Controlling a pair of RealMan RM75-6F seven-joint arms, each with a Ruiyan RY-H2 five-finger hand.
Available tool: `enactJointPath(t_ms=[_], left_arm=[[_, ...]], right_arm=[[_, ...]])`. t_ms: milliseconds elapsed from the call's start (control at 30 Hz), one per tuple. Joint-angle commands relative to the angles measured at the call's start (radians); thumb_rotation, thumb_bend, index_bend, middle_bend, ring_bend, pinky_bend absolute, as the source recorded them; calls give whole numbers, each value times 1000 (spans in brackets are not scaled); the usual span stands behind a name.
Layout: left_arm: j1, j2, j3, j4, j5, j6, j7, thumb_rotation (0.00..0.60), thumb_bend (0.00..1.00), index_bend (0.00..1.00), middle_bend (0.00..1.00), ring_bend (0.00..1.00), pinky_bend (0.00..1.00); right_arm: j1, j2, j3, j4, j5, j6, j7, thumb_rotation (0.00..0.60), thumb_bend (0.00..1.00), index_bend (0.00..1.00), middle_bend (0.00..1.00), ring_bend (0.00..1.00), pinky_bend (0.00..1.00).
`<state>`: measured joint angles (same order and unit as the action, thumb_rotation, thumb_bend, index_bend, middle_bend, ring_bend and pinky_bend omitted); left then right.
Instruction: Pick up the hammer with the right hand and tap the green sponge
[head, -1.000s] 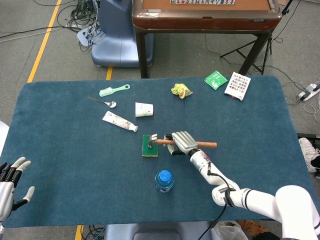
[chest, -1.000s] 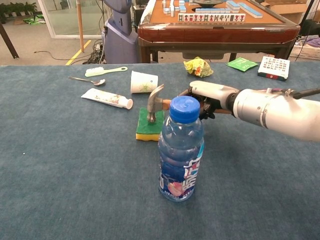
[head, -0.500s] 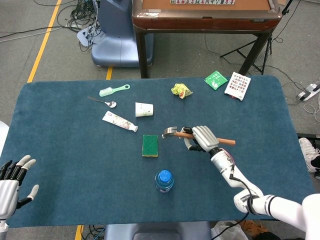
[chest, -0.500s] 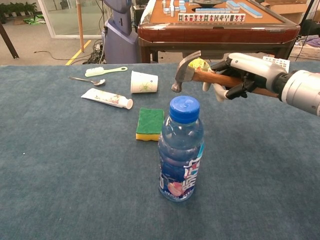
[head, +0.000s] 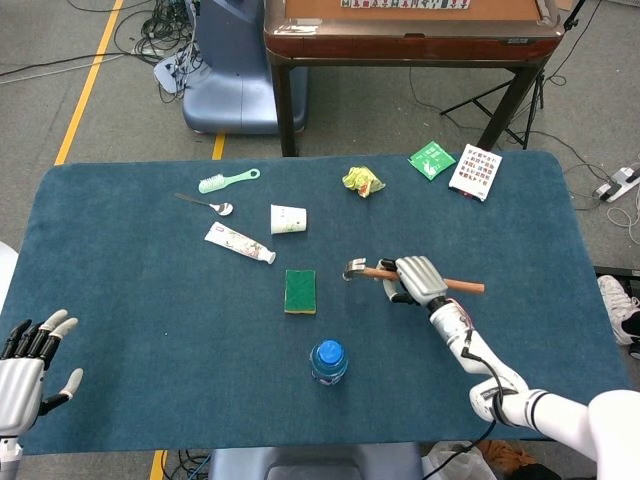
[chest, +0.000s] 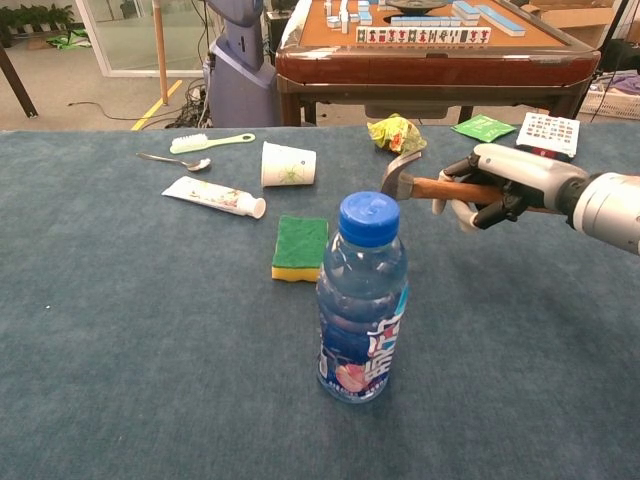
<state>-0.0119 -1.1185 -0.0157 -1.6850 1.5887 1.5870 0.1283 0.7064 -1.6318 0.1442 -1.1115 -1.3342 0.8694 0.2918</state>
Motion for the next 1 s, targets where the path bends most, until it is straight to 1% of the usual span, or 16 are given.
enactJointPath(t_ms=[33, 133, 200, 233, 300, 367, 467, 600, 667, 733, 800, 900, 1000], left_arm=[[2, 1, 1, 0, -2, 2, 0, 600, 284, 175, 125, 140, 63], [4, 2, 2, -1, -4, 3, 0, 600, 283, 175, 125, 140, 63], [4, 2, 1, -1, -5, 3, 1, 600, 283, 175, 125, 140, 63], [3, 2, 1, -2, -5, 2, 1, 600, 283, 175, 125, 140, 63], [1, 3, 0, -4, -6, 0, 3, 600, 284, 174, 125, 140, 63], [-1, 4, -1, -5, -6, -1, 3, 600, 284, 173, 125, 140, 63], [-3, 6, -4, -7, -10, -4, 2, 600, 283, 173, 125, 140, 63], [-8, 8, -8, -7, -13, -9, 1, 600, 283, 173, 125, 140, 63], [-10, 8, -11, -6, -14, -8, 0, 600, 283, 173, 125, 140, 63], [-11, 8, -14, -6, -17, -7, -1, 600, 283, 173, 125, 140, 63], [-12, 10, -16, -7, -21, -8, -2, 600, 283, 173, 125, 140, 63], [-13, 12, -20, -9, -30, -11, -2, 600, 283, 174, 125, 140, 63], [-19, 11, -24, -8, -33, -17, 2, 600, 283, 173, 125, 140, 63]], right_arm=[[2, -49, -6, 72, -2, -8, 19, 600, 756, 699, 755, 646, 720], [0, -72, -6, 110, -14, 2, 50, 600, 601, 507, 594, 477, 550], [-3, -80, -5, 123, -23, 14, 72, 600, 468, 341, 445, 323, 419], [-5, -82, -3, 125, -29, 24, 80, 600, 414, 276, 388, 269, 376], [-13, -81, 1, 126, -41, 59, 91, 600, 303, 167, 293, 189, 317], [-23, -72, 6, 116, -46, 86, 89, 600, 245, 105, 246, 156, 295], [-44, -34, 14, 71, -45, 125, 69, 600, 226, 69, 215, 136, 286], [-91, 50, 20, -38, -32, 189, -6, 600, 226, 66, 211, 132, 286], [-125, 100, 17, -108, -24, 231, -67, 600, 231, 66, 236, 132, 286], [-160, 152, 10, -177, -13, 267, -126, 600, 257, 66, 283, 146, 287], [-204, 224, -11, -270, -1, 297, -194, 600, 294, 66, 317, 177, 288], [-270, 331, -52, -403, 10, 340, -282, 600, 307, 68, 327, 189, 289], [-338, 407, -90, -492, -1, 411, -346, 600, 306, 76, 337, 201, 289]])
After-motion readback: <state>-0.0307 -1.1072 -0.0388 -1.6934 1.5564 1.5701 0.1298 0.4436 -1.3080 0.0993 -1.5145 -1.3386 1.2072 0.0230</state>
